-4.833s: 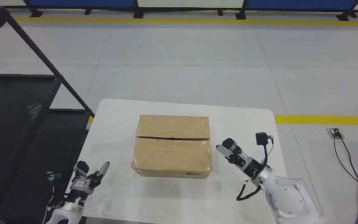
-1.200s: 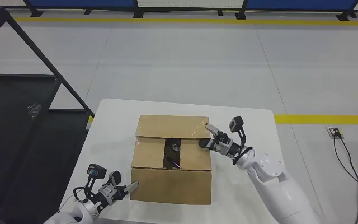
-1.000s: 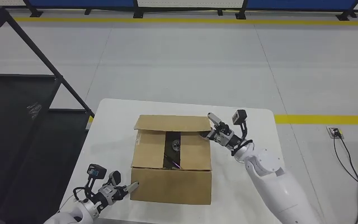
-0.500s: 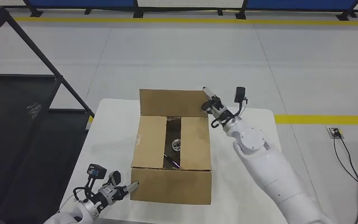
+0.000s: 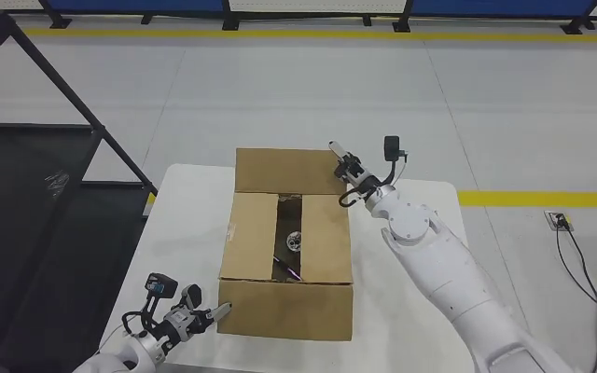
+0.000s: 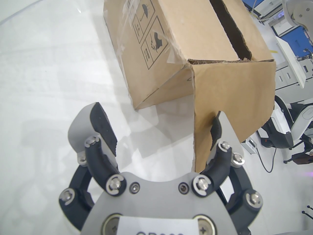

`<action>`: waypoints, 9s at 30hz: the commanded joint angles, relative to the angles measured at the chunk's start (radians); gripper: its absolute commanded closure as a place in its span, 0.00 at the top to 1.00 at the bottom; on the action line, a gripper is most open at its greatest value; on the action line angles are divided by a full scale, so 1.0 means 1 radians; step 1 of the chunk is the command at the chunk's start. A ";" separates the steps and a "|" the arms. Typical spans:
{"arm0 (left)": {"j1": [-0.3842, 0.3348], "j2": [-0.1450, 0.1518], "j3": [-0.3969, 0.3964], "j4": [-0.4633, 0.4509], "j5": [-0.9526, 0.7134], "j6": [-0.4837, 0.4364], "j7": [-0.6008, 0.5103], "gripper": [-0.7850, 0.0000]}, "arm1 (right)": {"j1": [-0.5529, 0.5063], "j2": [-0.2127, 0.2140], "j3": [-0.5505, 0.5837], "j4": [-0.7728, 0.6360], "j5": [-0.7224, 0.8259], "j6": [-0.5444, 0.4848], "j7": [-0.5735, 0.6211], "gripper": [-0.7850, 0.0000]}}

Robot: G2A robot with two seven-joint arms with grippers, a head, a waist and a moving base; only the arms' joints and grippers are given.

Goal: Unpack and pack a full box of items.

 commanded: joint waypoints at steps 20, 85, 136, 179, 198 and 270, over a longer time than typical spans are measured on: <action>0.016 0.002 0.006 -0.006 0.010 0.025 0.038 1.00 | 0.111 -0.061 -0.016 0.224 0.002 0.087 0.085 1.00; 0.063 0.028 -0.128 -0.021 -0.261 0.016 0.162 1.00 | 0.028 -0.167 -0.101 0.054 -0.088 0.146 0.534 1.00; -0.016 -0.001 0.050 -0.167 0.000 0.334 0.318 1.00 | 0.163 -0.363 -0.032 0.375 0.392 -0.172 0.841 1.00; -0.142 0.011 -0.056 0.202 -0.023 0.328 0.229 1.00 | -0.081 -0.187 0.231 0.005 0.203 -0.264 0.820 1.00; -0.010 0.018 -0.197 -0.160 -0.129 0.238 0.266 1.00 | -0.188 -0.151 0.267 -0.158 0.098 -0.293 0.789 1.00; -0.747 -0.088 0.644 0.319 -0.626 0.399 -0.286 1.00 | -0.861 0.026 0.753 -0.754 0.060 -0.428 0.530 1.00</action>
